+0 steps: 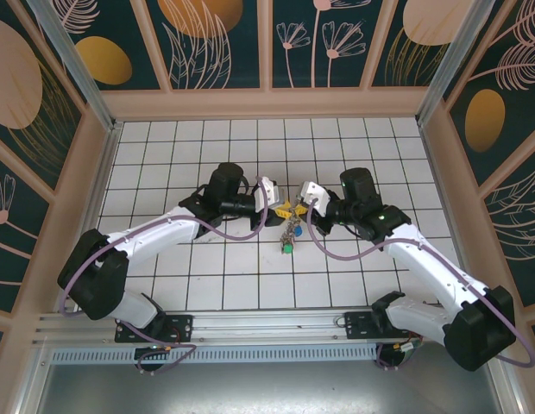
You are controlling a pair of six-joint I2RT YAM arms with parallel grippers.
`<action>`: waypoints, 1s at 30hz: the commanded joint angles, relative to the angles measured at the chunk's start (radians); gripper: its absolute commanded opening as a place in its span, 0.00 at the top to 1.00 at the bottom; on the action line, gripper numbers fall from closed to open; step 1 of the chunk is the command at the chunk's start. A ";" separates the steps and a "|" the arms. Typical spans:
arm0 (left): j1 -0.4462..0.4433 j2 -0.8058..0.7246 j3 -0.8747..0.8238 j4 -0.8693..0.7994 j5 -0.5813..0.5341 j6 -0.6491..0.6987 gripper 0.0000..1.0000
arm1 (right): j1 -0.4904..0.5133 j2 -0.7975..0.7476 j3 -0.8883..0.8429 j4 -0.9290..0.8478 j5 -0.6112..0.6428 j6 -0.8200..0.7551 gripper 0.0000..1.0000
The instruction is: Put the keys on the keyring
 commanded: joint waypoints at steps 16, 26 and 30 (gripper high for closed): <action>-0.012 0.049 0.079 -0.081 0.025 0.062 0.72 | 0.004 -0.037 -0.019 0.068 -0.086 -0.036 1.00; -0.012 0.047 0.078 -0.117 -0.014 0.075 0.72 | 0.001 -0.042 -0.030 0.077 -0.074 -0.038 1.00; -0.012 0.040 0.068 -0.100 -0.029 0.070 0.72 | 0.001 -0.043 -0.032 0.081 -0.075 -0.034 1.00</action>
